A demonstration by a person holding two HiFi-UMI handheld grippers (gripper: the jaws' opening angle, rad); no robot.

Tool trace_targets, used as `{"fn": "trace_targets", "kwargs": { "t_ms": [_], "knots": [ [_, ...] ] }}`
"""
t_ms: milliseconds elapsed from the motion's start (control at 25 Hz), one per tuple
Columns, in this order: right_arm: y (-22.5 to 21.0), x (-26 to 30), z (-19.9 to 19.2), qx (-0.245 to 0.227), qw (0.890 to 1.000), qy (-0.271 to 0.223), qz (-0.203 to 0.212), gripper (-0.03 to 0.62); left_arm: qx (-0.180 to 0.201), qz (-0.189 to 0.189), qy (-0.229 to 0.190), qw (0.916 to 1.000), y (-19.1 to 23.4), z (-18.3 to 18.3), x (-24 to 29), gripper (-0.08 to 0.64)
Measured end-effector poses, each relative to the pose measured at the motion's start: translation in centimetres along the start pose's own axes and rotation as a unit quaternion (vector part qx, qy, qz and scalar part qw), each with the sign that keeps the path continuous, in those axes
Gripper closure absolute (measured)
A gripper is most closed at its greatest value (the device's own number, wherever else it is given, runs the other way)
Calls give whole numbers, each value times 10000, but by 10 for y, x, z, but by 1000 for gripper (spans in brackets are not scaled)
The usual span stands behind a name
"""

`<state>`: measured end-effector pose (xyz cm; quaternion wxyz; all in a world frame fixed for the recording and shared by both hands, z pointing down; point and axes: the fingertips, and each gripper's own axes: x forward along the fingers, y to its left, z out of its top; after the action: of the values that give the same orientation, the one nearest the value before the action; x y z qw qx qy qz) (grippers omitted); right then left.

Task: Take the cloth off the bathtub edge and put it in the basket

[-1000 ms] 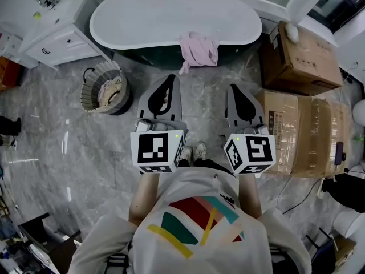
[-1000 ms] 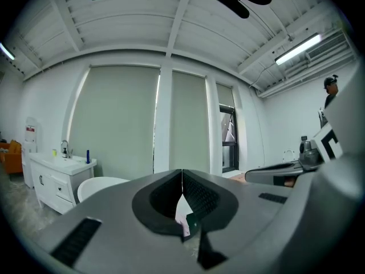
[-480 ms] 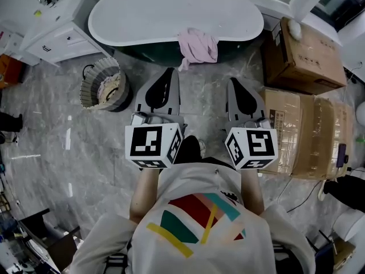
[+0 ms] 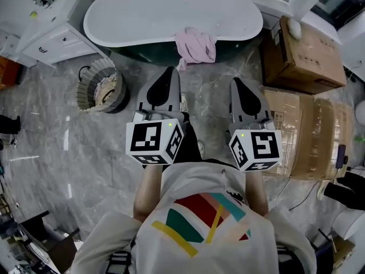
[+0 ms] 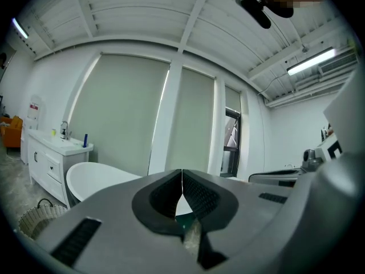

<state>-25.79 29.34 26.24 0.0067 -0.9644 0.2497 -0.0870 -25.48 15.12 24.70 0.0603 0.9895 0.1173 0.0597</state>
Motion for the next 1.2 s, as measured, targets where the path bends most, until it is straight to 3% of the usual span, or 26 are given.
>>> {"fn": "trace_targets", "kwargs": {
  "t_ms": [400, 800, 1200],
  "knots": [
    [-23, 31, 13, 7, 9997, -177, -166, 581, 176, -69, -78, 9998, 14, 11, 48, 541],
    [-33, 82, 2, 74, 9998, 44, -151, 581, 204, -186, 228, 9994, 29, -7, 97, 541],
    [-53, 173, 0, 179, 9988, 357, -282, 581, 261, -338, 619, 9972, 76, -16, 179, 541]
  ]
}}
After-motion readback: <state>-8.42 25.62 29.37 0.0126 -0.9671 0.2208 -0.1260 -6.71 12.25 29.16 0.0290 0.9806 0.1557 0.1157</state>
